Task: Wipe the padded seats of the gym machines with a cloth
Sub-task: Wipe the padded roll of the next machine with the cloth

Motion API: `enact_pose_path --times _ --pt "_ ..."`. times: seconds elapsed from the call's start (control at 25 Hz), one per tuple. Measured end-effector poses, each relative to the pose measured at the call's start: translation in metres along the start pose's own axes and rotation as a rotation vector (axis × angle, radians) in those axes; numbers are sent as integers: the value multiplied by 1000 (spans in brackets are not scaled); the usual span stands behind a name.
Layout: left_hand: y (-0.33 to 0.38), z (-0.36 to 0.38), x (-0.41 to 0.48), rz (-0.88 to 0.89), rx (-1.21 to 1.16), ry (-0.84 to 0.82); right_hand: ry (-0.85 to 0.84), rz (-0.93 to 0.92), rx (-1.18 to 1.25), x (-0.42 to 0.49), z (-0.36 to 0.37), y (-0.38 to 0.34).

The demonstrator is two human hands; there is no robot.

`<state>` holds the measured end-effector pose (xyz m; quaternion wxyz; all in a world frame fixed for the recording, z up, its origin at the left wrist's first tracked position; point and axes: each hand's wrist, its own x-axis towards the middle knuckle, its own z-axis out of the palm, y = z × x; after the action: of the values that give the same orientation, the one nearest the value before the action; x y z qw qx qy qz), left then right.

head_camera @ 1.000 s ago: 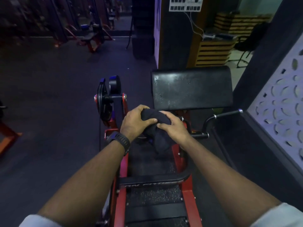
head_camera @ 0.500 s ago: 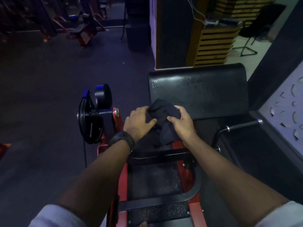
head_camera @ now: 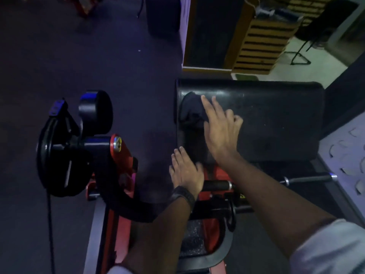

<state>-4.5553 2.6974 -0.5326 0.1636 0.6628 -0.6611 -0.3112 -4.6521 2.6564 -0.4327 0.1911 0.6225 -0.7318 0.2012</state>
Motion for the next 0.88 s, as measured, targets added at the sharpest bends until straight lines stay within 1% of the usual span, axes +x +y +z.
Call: enact_pose_path --times 0.08,0.12,0.2,0.24,0.32,0.44,0.48,0.6,0.64,0.68,0.72,0.8,0.84,0.88 --pt "-7 19 6 -100 2 30 59 -206 -128 17 29 9" --pt "-10 27 8 -127 7 49 43 -341 -172 19 47 14" --pt "-14 34 11 -138 1 78 -61 -637 -239 3 78 24" --pt "-16 36 12 -142 -18 90 -105 -746 -271 -9 90 30" --pt "-19 38 12 -152 -56 114 -114 -850 -267 -24 101 44" --pt "-20 41 13 -141 -44 132 -18 -1021 -246 -13 110 53" --pt "-19 42 13 -137 -26 142 -5 -1045 -230 -5 114 55" --pt "-16 44 12 -124 28 168 18 -953 -165 -10 127 58" --pt "-15 44 12 -130 37 165 12 -981 -174 -22 133 62" --pt "-14 44 11 -136 51 161 -4 -1064 -198 -32 136 69" --pt "-13 44 11 -138 68 164 -23 -1195 -231 -37 135 77" --pt "-11 45 9 -139 91 191 -35 -1420 -286 -25 128 88" --pt "-11 47 8 -146 96 217 -23 -1437 -288 -14 127 90" --pt "-11 49 8 -150 103 247 -17 -1348 -262 -6 126 87"
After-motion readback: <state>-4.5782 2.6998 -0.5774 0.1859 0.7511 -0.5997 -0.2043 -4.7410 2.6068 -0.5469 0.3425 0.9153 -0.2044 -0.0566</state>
